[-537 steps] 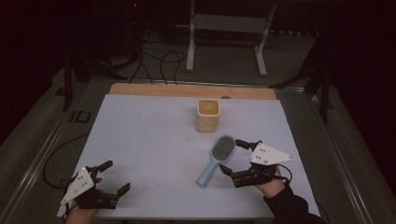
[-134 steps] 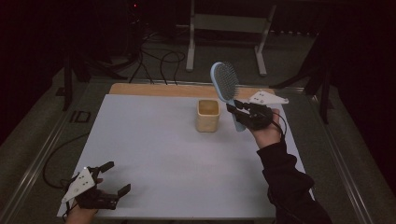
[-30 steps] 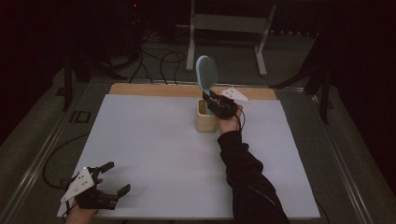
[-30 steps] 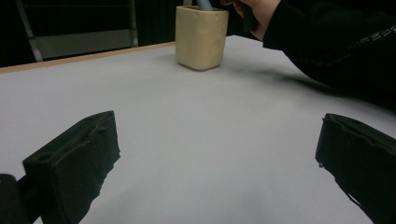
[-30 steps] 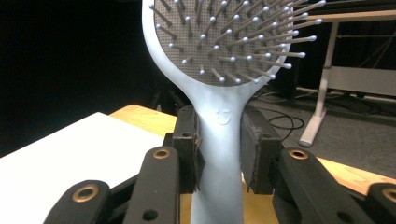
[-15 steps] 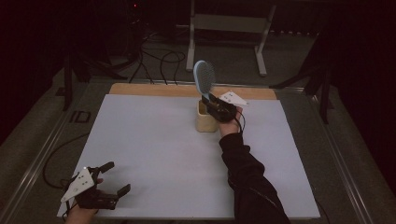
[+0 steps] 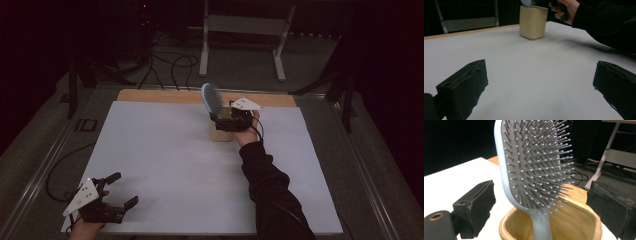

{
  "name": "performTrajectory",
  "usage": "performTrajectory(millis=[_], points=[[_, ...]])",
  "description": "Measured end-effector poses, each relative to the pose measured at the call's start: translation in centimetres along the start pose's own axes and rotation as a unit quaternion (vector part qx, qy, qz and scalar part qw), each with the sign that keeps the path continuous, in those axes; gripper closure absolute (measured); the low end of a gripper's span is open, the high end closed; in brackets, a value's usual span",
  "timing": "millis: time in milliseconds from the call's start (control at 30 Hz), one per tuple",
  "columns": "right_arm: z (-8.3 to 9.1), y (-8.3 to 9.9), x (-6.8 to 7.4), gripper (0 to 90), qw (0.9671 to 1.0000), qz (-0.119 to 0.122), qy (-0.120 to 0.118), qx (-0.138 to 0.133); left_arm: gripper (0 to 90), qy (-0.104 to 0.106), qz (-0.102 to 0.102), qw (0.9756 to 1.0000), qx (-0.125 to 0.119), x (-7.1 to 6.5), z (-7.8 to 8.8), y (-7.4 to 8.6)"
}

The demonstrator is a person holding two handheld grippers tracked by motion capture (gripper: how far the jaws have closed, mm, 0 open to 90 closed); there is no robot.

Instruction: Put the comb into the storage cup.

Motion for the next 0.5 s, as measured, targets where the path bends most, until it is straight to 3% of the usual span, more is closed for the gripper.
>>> performTrajectory(millis=[167,333,500], points=[[0.8,-0.4,-0.3,7.6,0.9999,0.005,0.005,0.009,0.0,-0.002,-0.006,1.0000,0.001,-0.2,0.0,-0.1],[0.8,-0.5,-0.3,7.6,0.9994,0.013,-0.004,0.032,0.0,-0.005,-0.006,1.0000,0.000,-0.2,0.0,-0.1],[1.3,-0.7,-0.2,7.6,0.9991,0.010,-0.013,0.038,0.0,-0.008,-0.006,1.0000,0.002,-0.2,0.0,-0.1]])
Point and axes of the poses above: each handheld gripper's, and its own axes: z roughly backward along the jaws, y roughly out of its underside, x roughly to its left, the point moved 2 cm from there along -z, roughly forward along the jaws, and after that the axes turned 11 degrees about x, right-handed, at the moved point
